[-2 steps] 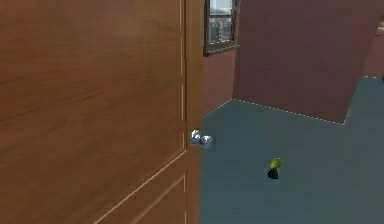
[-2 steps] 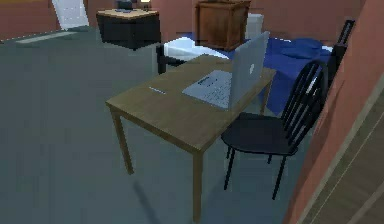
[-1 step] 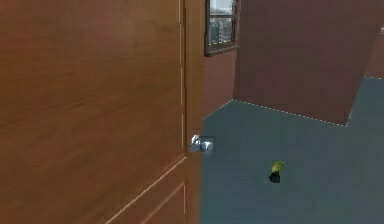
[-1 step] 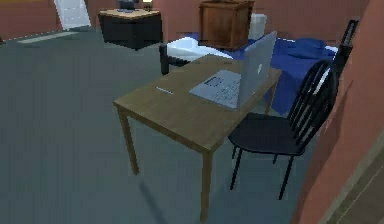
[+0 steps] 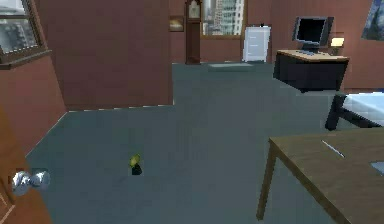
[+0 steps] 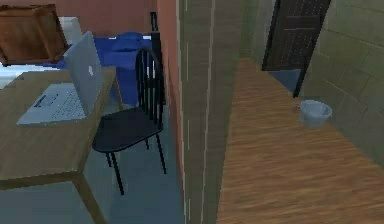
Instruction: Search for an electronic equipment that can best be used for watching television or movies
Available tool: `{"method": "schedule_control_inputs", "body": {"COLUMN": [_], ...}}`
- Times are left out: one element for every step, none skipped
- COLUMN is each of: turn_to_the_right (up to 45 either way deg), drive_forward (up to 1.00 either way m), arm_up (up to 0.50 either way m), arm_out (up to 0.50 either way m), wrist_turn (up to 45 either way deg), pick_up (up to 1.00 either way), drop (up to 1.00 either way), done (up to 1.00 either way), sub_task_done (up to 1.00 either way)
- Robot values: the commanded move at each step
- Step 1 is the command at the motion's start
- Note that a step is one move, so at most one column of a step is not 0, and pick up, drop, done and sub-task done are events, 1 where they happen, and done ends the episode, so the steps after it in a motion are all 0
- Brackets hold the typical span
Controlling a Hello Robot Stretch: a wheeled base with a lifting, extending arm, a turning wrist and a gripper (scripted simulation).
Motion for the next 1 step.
{"method": "schedule_control_inputs", "body": {"turn_to_the_right": [12.0], "drive_forward": [0.0], "arm_up": [0.0], "arm_out": [0.0], "wrist_turn": [0.0], "pick_up": [0.0], "drop": [0.0], "done": [0.0], "sub_task_done": [0.0]}}
